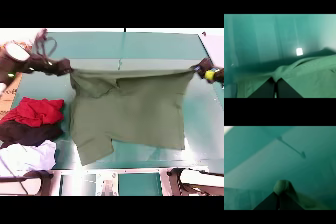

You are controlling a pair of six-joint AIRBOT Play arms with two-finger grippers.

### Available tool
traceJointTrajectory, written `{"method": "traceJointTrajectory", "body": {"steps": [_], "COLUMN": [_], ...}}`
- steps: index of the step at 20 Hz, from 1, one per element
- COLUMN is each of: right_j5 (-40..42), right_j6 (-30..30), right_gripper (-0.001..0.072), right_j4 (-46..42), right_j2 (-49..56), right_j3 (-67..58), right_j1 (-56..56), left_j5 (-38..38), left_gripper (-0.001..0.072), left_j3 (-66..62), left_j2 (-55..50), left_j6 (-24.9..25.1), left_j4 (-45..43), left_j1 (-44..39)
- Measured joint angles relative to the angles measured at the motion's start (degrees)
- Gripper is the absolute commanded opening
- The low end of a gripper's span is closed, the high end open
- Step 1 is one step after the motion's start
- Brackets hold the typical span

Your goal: Fold the shirts.

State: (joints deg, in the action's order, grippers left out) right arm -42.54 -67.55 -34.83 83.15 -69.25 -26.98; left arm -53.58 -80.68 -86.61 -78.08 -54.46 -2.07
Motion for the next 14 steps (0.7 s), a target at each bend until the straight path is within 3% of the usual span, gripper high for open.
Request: {"method": "traceJointTrajectory", "body": {"steps": [7, 14], "right_j5": [-0.6, -10.3], "right_j6": [0.6, -4.4], "right_gripper": [0.0013, 0.0015], "right_j4": [1.1, -9.7], "right_j2": [13.6, 10.9], "right_j3": [-6.5, -1.4], "right_j1": [0.6, -3.5], "left_j5": [11.1, -0.3], "left_gripper": [0.0024, 0.0024], "left_j3": [0.9, 1.4], "left_j2": [-8.6, -9.5], "left_j6": [2.6, 3.4], "left_j4": [3.8, -3.2], "left_j1": [0.0, 0.0]}}
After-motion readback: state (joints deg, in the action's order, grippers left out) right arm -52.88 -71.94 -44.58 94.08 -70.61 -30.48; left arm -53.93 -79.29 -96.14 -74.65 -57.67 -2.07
